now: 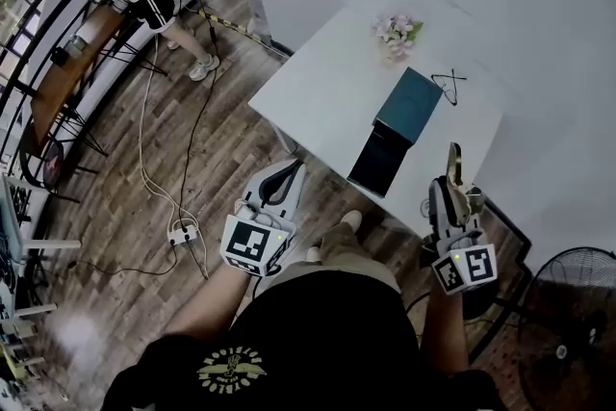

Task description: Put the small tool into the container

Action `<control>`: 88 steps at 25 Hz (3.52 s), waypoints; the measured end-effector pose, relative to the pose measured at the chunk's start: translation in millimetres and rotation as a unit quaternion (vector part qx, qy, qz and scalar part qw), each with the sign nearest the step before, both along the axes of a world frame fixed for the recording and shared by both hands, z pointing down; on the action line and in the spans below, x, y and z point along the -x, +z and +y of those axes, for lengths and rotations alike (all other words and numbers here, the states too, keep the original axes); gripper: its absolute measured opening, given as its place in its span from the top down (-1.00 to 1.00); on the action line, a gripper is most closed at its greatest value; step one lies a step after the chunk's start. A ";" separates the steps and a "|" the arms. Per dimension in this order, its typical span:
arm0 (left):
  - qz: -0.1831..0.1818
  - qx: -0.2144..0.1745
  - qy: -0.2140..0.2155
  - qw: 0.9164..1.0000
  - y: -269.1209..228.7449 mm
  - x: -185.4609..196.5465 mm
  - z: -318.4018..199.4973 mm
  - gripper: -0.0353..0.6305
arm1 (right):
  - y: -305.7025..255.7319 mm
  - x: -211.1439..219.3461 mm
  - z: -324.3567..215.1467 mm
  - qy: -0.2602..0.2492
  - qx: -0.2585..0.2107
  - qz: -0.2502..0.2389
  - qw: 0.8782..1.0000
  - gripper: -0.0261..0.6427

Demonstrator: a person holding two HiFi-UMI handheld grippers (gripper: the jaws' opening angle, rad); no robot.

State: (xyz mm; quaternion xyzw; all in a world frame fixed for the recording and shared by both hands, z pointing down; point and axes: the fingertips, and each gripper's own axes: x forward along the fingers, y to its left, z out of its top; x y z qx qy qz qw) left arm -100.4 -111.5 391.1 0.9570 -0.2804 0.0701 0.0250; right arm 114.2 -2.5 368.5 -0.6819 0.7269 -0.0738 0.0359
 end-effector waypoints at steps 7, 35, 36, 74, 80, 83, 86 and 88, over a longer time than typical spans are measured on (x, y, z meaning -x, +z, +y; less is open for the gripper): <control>-0.002 0.000 0.005 1.000 -3.5 -9.1 -9.1 0.87 | -2.9 -7.8 -9.7 0.000 -0.009 -0.002 1.000 0.79; 0.002 0.026 0.029 0.999 23.3 -95.1 -80.4 0.87 | 31.4 -69.7 -82.4 -0.004 0.038 -0.020 0.999 0.79; 0.000 0.027 0.030 0.999 24.7 -100.2 -85.3 0.87 | 30.6 -73.8 -87.3 -0.005 0.037 -0.020 0.999 0.79; 0.014 0.005 0.229 0.973 -18.2 -213.2 -199.8 0.87 | 17.2 -107.8 -158.7 0.159 0.025 -0.069 0.984 0.79; 0.030 0.023 0.274 0.961 -12.0 -191.2 -206.7 0.87 | 21.6 -67.2 -152.8 0.220 0.031 -0.057 0.973 0.79; 0.027 0.033 0.301 0.953 -3.2 -202.7 -210.9 0.87 | 31.7 -68.9 -157.8 0.244 0.042 -0.062 0.967 0.79; 0.030 0.040 0.323 0.945 0.1 -202.8 -212.5 0.87 | 37.9 -57.2 -157.4 0.264 0.049 -0.065 0.961 0.79; 0.030 0.043 0.337 0.940 3.7 -204.1 -215.4 0.87 | 43.2 -50.6 -158.0 0.277 0.052 -0.068 0.957 0.79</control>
